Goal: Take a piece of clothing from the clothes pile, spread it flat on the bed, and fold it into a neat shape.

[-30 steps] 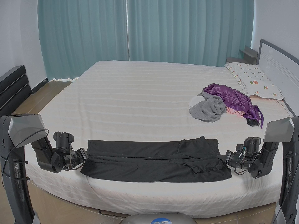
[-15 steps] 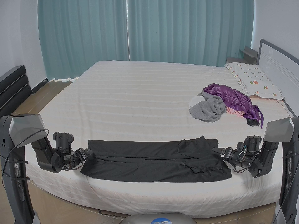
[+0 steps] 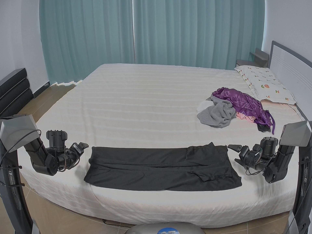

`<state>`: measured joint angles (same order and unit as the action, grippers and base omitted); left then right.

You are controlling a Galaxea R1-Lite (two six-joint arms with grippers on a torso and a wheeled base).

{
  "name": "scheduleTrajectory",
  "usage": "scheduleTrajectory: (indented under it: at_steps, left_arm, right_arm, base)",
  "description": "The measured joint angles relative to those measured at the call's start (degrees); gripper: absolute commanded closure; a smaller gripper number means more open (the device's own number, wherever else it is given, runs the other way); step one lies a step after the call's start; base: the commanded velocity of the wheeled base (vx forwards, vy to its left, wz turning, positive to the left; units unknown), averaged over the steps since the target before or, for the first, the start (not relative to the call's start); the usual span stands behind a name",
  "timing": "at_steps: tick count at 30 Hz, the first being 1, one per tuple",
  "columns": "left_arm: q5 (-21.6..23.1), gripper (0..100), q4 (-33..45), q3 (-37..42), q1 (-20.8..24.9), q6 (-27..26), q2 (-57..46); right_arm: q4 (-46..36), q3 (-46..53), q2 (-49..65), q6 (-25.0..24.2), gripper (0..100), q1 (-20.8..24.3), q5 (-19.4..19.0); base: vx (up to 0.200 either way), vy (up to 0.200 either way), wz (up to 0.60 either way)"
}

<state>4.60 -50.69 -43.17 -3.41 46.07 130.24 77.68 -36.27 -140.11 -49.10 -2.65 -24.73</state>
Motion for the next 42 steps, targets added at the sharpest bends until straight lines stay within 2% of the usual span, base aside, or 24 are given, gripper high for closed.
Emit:
scheduleTrajectory:
  at_steps: [3,12,22,23,29,38,42]
  left_arm:
    - [0.18,0,0.22,0.09,0.13,-0.04,-0.28]
    - [3.96,0,0.77,-3.88,2.05,-0.96,1.06]
    - [3.61,0,5.28,-12.78,3.0,-5.81,6.72]
    - [3.61,100,5.39,-13.17,3.0,-6.22,7.16]
    - [2.57,100,5.21,-13.53,3.15,-9.7,8.87]
    - [-3.29,100,4.74,-13.58,2.86,-9.45,9.69]
    - [-3.75,100,4.71,-13.58,2.76,-9.31,9.83]
  right_arm:
    - [0.05,0.16,0.2,-0.02,0,0.15,0.18]
    - [0.09,0.22,0.22,0.11,0,0.48,1.32]
    - [0.09,0.24,0.2,0.11,0,0.54,1.43]
    - [0.09,0.24,0.2,0.11,0,0.54,1.45]
    - [-0.06,0.07,0.09,0.22,0,0.54,1.56]
    - [-0.09,-0.26,0.0,0.3,0,0.54,1.63]
    - [-0.09,-0.13,-0.02,0.33,0,0.52,1.63]
  base:
    - [0.2,0.0,0.0]
    - [0.0,0.0,0.0]
    - [0.0,0.0,0.0]
    - [0.0,0.0,0.0]
    - [0.0,0.0,0.0]
    - [0.0,0.0,0.0]
    - [0.0,0.0,0.0]
